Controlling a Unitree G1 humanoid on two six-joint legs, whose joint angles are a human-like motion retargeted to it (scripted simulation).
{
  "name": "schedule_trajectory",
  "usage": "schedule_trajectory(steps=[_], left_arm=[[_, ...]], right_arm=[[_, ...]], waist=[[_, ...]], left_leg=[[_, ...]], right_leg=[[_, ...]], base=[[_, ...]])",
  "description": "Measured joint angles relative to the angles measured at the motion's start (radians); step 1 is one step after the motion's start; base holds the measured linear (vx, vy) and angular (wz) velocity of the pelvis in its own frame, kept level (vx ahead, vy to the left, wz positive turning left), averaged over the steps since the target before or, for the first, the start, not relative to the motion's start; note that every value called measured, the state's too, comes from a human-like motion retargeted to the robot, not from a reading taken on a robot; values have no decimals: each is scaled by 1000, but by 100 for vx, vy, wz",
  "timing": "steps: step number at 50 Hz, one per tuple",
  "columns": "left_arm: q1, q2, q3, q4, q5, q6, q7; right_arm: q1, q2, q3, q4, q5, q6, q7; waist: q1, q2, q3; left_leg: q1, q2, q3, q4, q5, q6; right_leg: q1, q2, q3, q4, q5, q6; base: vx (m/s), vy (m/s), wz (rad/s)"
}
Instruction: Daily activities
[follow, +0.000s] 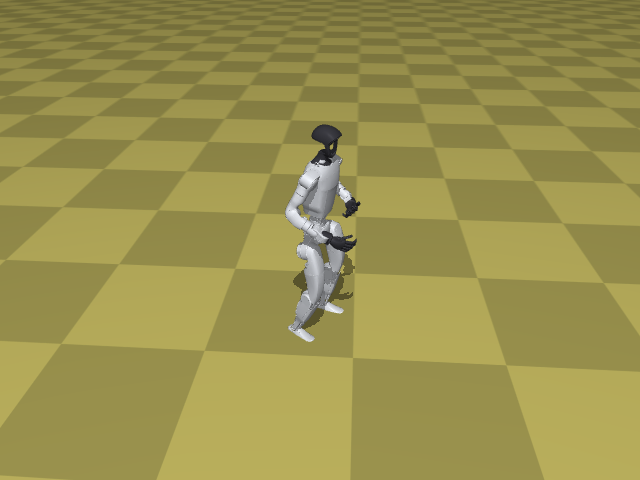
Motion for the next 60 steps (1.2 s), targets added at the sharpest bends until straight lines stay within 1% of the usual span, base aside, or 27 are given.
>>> schedule_trajectory(steps=[2, 5, 7, 11, 13, 15, 17, 20, 24, 27, 30, 34, 38, 43, 47, 50, 52, 56, 60], left_arm=[[-128, 39, -31, -58, 6, -23, 6], [-373, 70, -128, -79, 43, -49, 35], [-559, 62, -228, -19, 98, -49, 50], [-884, -8, -460, 217, 280, -26, 37], [-991, -53, -567, 315, 382, -22, 6], [-1049, -88, -644, 355, 456, -30, -34], [-1054, -101, -668, 333, 476, -44, -65], [-986, -93, -630, 245, 428, -62, -75], [-816, -63, -499, 125, 312, -73, -38], [-677, -43, -405, 56, 241, -75, -13], [-567, -25, -349, 5, 190, -71, 16], [-546, -9, -365, -31, 167, -71, 66], [-625, -21, -446, -28, 176, -77, 115], [-730, -59, -536, 8, 191, -80, 140], [-769, -88, -567, 42, 188, -66, 105], [-765, -99, -560, 61, 186, -52, 65], [-747, -97, -543, 67, 187, -45, 40], [-707, -75, -500, 66, 189, -45, 26], [-694, -49, -477, 62, 204, -55, 30]], right_arm=[[-10, 3, 8, 16, 5, -5, -20], [-65, 12, 54, 69, 23, 0, -35], [-128, 23, 109, 122, 36, 9, -35], [-271, 58, 224, 215, 38, 27, -14], [-332, 79, 262, 225, 22, 27, 2], [-375, 96, 274, 197, 8, 15, 13], [-393, 108, 251, 134, 11, -10, 4], [-392, 110, 179, 2, 28, -57, -38], [-379, 95, 56, -219, 28, -122, -124], [-381, 88, -28, -390, 12, -157, -184], [-402, 90, -68, -527, -9, -179, -241], [-451, 114, -20, -566, -4, -175, -296], [-502, 164, 75, -440, 38, -138, -311], [-561, 233, 158, -258, 102, -96, -266], [-595, 251, 185, -268, 132, -87, -189], [-628, 249, 176, -365, 154, -98, -141], [-659, 243, 144, -457, 169, -115, -132], [-692, 228, 53, -610, 200, -160, -168], [-658, 221, -20, -678, 199, -199, -227]], waist=[[-13, 15, -17], [-42, 38, -37], [-68, 53, -42], [-127, 75, -40], [-156, 83, -37], [-183, 88, -34], [-206, 90, -31], [-231, 85, -23], [-240, 59, -10], [-228, 33, -4], [-196, 6, -1], [-136, -21, 2], [-80, -31, 7], [-37, -29, 19], [-27, -25, 31], [-33, -23, 37], [-44, -23, 39], [-79, -22, 43], [-121, -24, 48]], left_leg=[[-6, 13, -1, 8, -1, 2], [-12, 24, -5, 17, -7, 13], [-17, 26, -11, 27, -18, 23], [-30, 25, -16, 52, -50, 47], [-35, 23, -12, 66, -68, 56], [-38, 20, -2, 79, -91, 64], [-40, 18, 12, 94, -116, 70], [-38, 10, 29, 117, -154, 76], [-30, -13, 35, 150, -194, 86], [-22, -37, 27, 165, -211, 92], [-11, -60, 10, 169, -218, 97], [-5, -84, -26, 174, -216, 98], [-13, -102, -75, 184, -205, 90], [-30, -114, -130, 200, -195, 80], [-39, -118, -154, 216, -196, 79], [-43, -116, -157, 230, -202, 81], [-46, -114, -151, 238, -205, 83], [-59, -107, -132, 257, -212, 85], [-81, -102, -114, 282, -216, 84]], right_leg=[[17, 15, -4, -31, 19, -3], [38, 31, -2, -63, 43, -2], [44, 37, 8, -72, 53, 2], [39, 42, 40, -70, 67, 18], [31, 42, 58, -60, 71, 27], [20, 39, 76, -44, 70, 36], [9, 35, 94, -22, 63, 45], [-9, 25, 120, 26, 48, 57], [-30, 2, 149, 111, 17, 60], [-33, -20, 157, 158, -6, 60], [-20, -43, 146, 180, -24, 60], [9, -70, 113, 194, -35, 67], [38, -85, 71, 197, -31, 74], [68, -88, 28, 187, -20, 70], [86, -82, 15, 181, -7, 66], [89, -77, 20, 185, 5, 65], [85, -73, 31, 190, 14, 67], [63, -65, 59, 208, 29, 74], [21, -59, 94, 252, 40, 85]], base=[[-4, 0, 19], [-4, 6, 16], [-4, 10, 8], [-3, 14, -7], [-2, 17, -22], [-1, 17, -27], [-1, 16, -24], [0, 14, -14], [2, 11, 6], [3, 7, 25], [3, 5, 42], [1, 2, 66], [0, 1, 83], [-1, 1, 73], [-2, 3, 47], [-3, 6, 18], [-4, 7, 0], [-6, 7, -12], [-10, 4, -10]])
